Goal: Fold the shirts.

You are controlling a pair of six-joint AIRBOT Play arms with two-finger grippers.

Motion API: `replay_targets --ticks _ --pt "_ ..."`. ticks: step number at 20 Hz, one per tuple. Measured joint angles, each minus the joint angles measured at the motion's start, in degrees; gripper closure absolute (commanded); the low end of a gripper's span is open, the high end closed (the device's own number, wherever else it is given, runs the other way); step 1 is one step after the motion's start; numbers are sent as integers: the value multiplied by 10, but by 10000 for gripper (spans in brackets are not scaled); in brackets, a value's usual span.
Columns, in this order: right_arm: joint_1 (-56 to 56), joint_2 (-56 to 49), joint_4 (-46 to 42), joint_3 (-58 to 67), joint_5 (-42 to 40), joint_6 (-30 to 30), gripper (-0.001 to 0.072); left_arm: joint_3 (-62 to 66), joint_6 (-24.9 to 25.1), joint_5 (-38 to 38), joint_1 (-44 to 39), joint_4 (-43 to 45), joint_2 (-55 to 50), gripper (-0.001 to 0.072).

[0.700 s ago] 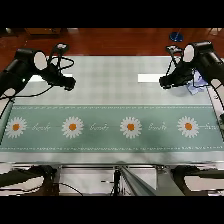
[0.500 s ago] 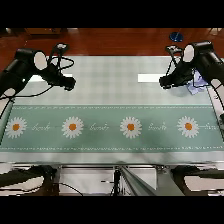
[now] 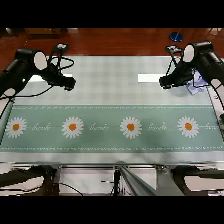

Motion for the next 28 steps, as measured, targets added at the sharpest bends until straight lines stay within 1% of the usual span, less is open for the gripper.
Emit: replay_targets --ticks 11,12,13,14,15,17,20,22,25,28 --pt "0 0 1 0 -7 0 229 0 0 0 0 0 -4 160" --pt "0 0 1 0 -14 -2 229 0 0 2 0 0 -5 116" --pt "0 0 0 0 -28 -7 227 0 0 7 0 0 -8 -13" --pt "0 0 -6 3 -43 -14 185 1 0 14 0 2 -9 -13" --pt "0 0 -21 9 -61 -21 113 3 0 20 0 9 -10 -13" --pt "-2 0 -86 31 -105 -23 113 13 0 30 0 37 -10 -13" --pt "-40 -1 -167 84 -189 27 113 40 0 43 11 100 -11 -12" --pt "-87 -5 -181 115 -241 72 113 51 0 49 27 123 -12 -12" --pt "-174 -17 -153 140 -281 111 114 59 0 50 53 136 -14 -12" --pt "-252 -45 -73 150 -285 112 114 62 0 49 69 140 -15 -12"
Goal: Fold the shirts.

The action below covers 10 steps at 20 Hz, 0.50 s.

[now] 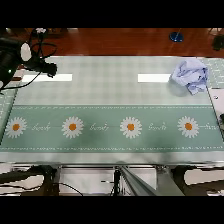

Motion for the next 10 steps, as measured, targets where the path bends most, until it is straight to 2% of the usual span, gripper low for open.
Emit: replay_targets --ticks 5,10 --pt "-68 -69 166 5 12 -26 114 1 0 1 8 -26 0 -12" --pt "-67 -137 233 6 17 -45 114 1 0 0 9 -61 0 -12"
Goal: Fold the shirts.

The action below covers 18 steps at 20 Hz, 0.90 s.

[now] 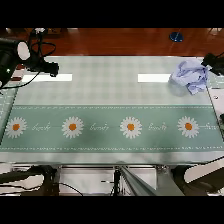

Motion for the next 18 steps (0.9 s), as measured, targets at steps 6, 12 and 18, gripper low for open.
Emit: replay_targets --ticks 6,12,18 --pt "26 -67 28 0 -8 -5 639 0 -1 0 -12 -10 0 -12" --pt "45 -47 47 0 -7 -33 681 5 0 -8 -26 -13 5 -12" --pt "48 133 86 0 -11 -97 681 82 0 -73 -43 -13 38 -11"
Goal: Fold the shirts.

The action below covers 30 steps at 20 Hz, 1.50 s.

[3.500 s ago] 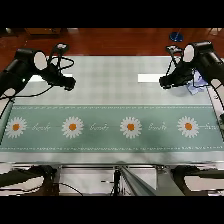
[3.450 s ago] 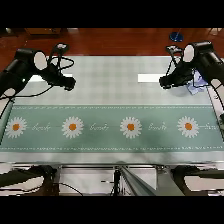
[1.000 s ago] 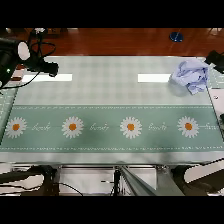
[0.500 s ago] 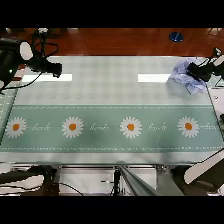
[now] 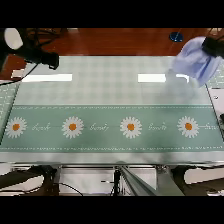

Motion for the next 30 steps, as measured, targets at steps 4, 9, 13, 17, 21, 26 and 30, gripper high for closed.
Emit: replay_targets --ticks 4,9,13,17,21,26,30 --pt "0 142 83 0 14 -39 681 63 0 -43 -25 0 53 -12" --pt "12 275 169 1 96 -66 681 92 -2 -117 -65 -1 145 -12" --pt "92 306 177 -7 195 -69 681 97 -28 -175 -82 -18 190 -11" --pt "240 276 112 -56 249 -58 680 94 -38 -220 -87 -64 205 -11" --pt "389 203 57 -130 255 -41 678 91 -42 -252 -89 -85 208 -11" --pt "509 94 38 -186 216 -31 265 91 -38 -269 -89 -94 209 -10" --pt "521 69 28 -179 205 -35 224 85 -19 -270 -89 -96 200 -8"
